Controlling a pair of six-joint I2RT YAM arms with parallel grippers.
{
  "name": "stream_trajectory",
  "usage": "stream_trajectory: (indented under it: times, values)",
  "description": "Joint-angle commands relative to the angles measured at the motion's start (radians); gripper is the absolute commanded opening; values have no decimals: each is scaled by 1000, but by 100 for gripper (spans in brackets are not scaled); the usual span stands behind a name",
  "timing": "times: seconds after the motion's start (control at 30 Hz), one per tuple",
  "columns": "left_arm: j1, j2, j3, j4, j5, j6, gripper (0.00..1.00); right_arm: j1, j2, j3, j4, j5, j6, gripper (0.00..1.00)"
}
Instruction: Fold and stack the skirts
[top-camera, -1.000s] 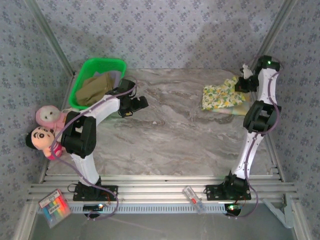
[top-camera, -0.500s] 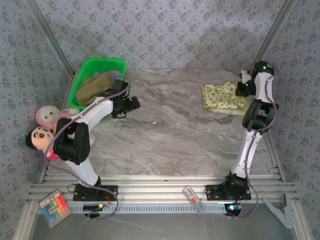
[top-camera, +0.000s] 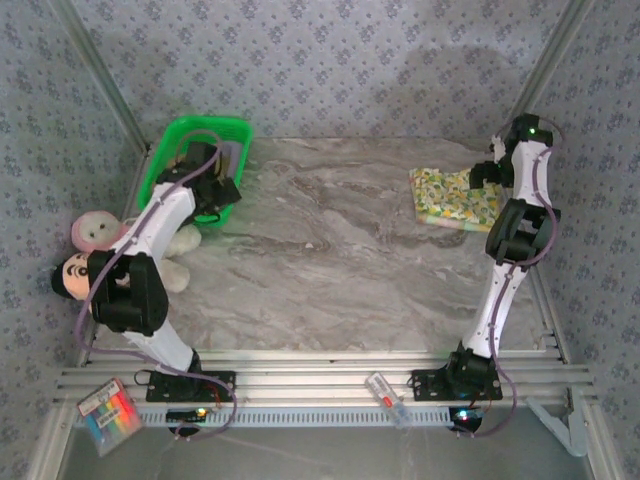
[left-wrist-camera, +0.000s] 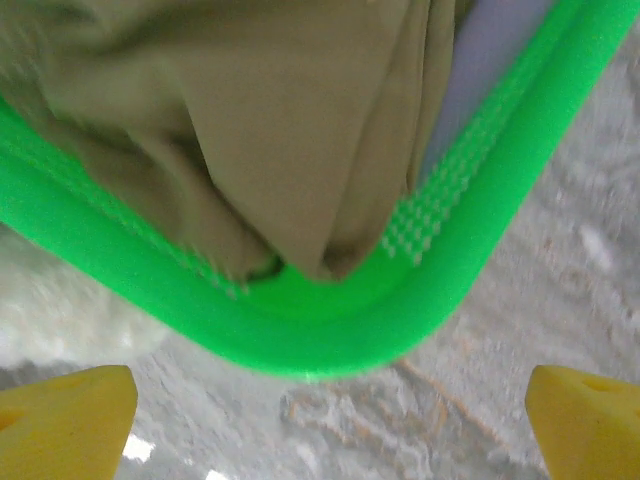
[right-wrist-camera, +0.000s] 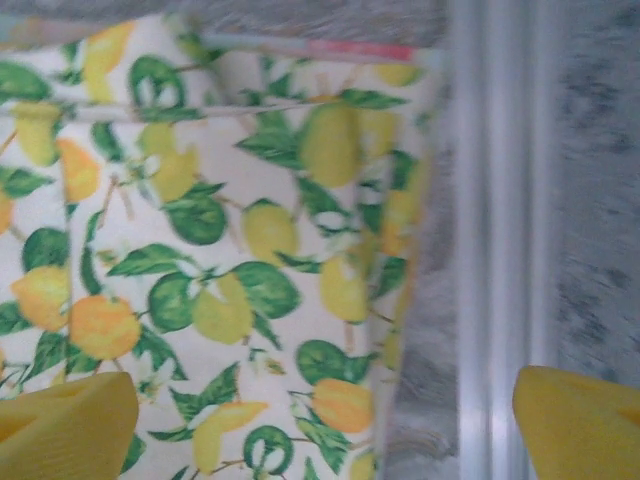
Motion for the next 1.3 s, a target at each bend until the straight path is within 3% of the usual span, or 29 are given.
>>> stream_trajectory:
  times: [0.0, 0.2, 0.33, 0.47, 0.53, 0.6, 0.73, 0.83, 0.87, 1.07, 1.27]
  values:
    - [51, 98, 145, -96, -72, 23, 100, 36, -201, -109, 118, 144, 136, 100]
    - [111, 327, 386, -162, -12, 57, 93, 121, -546, -576, 422, -34, 231, 100]
    - [143, 506, 607, -221, 128, 136, 89, 183, -674, -737, 476, -116, 303, 100]
    - [160, 670, 794, -302, 172, 167, 86, 250, -752, -830, 460, -90, 318, 100]
    - [167, 738, 861, -340, 189, 174, 79, 277, -780, -857, 441, -78, 322, 100]
    - [172, 779, 904, -375, 177, 167, 62, 304, -813, -887, 433, -60, 326, 100]
    - [178, 721, 822, -307, 184, 172, 28, 330, -899, -969, 488, -30, 373, 100]
    - [180, 640, 742, -240, 181, 184, 4, 326, -996, -1086, 640, -58, 484, 100]
    - [182, 614, 725, -224, 177, 186, 0, 319, -1023, -1122, 690, -54, 522, 100]
    - [198, 355, 549, -26, 250, 213, 0, 211, -1195, -1351, 938, -145, 701, 100]
    - [172, 146, 539, 50, 351, 214, 0, 117, -1309, -1476, 1094, -267, 768, 100]
